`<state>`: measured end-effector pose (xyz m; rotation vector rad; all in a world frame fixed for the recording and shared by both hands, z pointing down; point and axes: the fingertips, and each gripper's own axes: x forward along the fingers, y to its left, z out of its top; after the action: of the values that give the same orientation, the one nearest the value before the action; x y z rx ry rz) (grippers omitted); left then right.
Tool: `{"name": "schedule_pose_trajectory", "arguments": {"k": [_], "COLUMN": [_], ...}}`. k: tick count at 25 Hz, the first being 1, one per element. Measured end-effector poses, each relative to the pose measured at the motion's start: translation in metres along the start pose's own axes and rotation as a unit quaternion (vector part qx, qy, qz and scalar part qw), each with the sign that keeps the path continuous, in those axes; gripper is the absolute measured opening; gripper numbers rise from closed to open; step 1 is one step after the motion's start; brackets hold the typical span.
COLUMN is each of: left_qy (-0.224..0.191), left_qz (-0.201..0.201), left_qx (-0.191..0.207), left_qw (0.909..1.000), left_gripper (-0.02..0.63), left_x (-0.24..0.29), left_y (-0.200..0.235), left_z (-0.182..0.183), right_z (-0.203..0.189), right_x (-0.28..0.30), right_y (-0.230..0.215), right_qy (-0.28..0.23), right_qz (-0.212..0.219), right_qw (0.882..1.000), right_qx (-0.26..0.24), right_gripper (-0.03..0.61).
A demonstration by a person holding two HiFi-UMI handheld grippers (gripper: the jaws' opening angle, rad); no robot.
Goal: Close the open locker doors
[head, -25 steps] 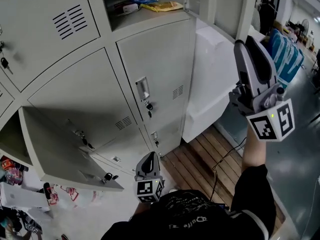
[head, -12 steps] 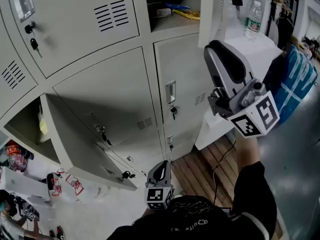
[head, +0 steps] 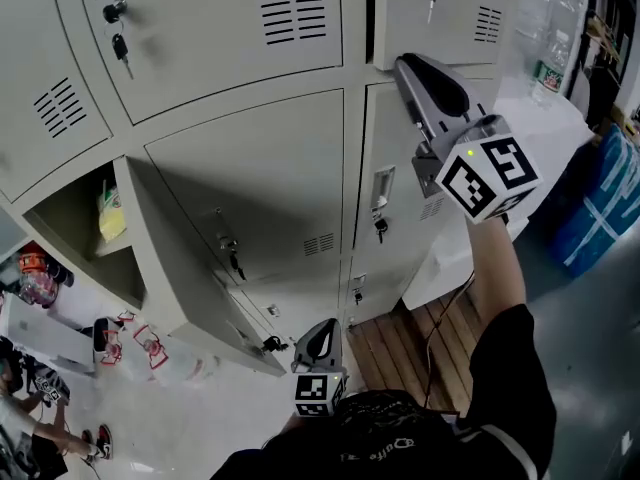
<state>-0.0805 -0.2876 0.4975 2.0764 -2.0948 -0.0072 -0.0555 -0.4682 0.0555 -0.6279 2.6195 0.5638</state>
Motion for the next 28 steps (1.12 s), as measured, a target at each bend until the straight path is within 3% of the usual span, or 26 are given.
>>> {"name": "schedule_pose_trajectory", "arguments": {"k": [8, 13, 15, 18, 20, 22, 28], "left_qy": [-0.012, -0.013, -0.015, -0.010, -0.011, -0.007, 0.009], "left_qz": [0.011, 0.009, 0.001, 0.021, 0.039, 0.057, 0.158], "left_qx": [0.001, 0.013, 0.021, 0.010, 0.003, -0.002, -0.024], "left_qw": [0.9999, 0.9998, 0.9997, 0.9997, 0.9992, 0.9984, 0.9870], "left_gripper": [0.008, 0.008, 0.008, 0.008, 0.008, 0.008, 0.008], "left_x": [0.001, -0.001, -0.002, -0.013, -0.023, -0.034, -0.086], "left_y": [0.004, -0.002, -0.004, -0.012, -0.014, -0.013, 0.004], "left_z": [0.005, 0.005, 0.007, 0.006, 0.002, -0.004, -0.036], "right_z": [-0.020, -0.012, -0.003, -0.006, -0.014, -0.023, -0.024], "right_x": [0.020, 0.010, -0.003, -0.015, -0.026, -0.043, -0.105], "right_y": [-0.024, -0.022, -0.008, 0.047, 0.094, 0.143, 0.269], "right_qy": [0.062, 0.040, 0.021, 0.014, 0.023, 0.036, 0.043], "right_qz": [-0.053, -0.050, -0.031, 0.070, 0.152, 0.231, 0.407], "right_qw": [0.997, 0.998, 0.999, 0.996, 0.985, 0.965, 0.879], "right_qx": [-0.010, 0.008, 0.018, 0.051, 0.081, 0.120, 0.243], "right_gripper": [0.020, 0.020, 0.021, 0.029, 0.079, 0.127, 0.164]}}
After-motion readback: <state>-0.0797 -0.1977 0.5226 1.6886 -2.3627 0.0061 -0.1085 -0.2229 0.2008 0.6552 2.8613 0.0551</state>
